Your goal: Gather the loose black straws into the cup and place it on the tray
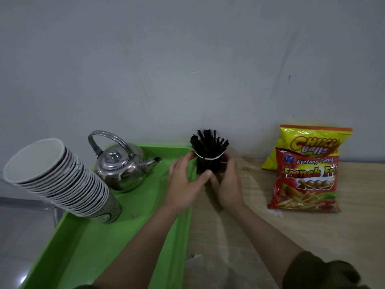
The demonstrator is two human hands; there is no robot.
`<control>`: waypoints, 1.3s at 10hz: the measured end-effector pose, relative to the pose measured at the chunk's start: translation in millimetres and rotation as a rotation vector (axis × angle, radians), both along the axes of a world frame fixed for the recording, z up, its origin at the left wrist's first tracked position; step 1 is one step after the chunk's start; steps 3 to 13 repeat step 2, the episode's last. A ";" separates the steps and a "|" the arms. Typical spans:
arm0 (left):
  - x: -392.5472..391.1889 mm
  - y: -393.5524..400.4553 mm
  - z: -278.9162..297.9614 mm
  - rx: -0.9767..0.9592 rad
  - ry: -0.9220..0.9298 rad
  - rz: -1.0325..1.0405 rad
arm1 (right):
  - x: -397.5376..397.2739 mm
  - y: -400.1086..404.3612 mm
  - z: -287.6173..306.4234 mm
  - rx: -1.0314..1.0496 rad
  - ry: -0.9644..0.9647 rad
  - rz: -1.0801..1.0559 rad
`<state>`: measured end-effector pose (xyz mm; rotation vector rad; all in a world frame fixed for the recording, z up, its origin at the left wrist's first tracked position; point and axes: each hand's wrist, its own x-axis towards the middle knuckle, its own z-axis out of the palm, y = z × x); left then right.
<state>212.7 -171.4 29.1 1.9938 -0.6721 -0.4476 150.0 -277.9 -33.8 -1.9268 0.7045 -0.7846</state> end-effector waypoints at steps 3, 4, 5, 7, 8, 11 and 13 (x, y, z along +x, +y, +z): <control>-1.4 2.0 0.7 -0.012 0.006 -0.010 | -4.3 -0.6 5.5 0.048 0.000 0.007; -1.4 2.0 0.7 -0.012 0.006 -0.010 | -4.3 -0.6 5.5 0.048 0.000 0.007; -1.4 2.0 0.7 -0.012 0.006 -0.010 | -4.3 -0.6 5.5 0.048 0.000 0.007; -1.4 2.0 0.7 -0.012 0.006 -0.010 | -4.3 -0.6 5.5 0.048 0.000 0.007; -1.4 2.0 0.7 -0.012 0.006 -0.010 | -4.3 -0.6 5.5 0.048 0.000 0.007; -1.4 2.0 0.7 -0.012 0.006 -0.010 | -4.3 -0.6 5.5 0.048 0.000 0.007; -1.4 2.0 0.7 -0.012 0.006 -0.010 | -4.3 -0.6 5.5 0.048 0.000 0.007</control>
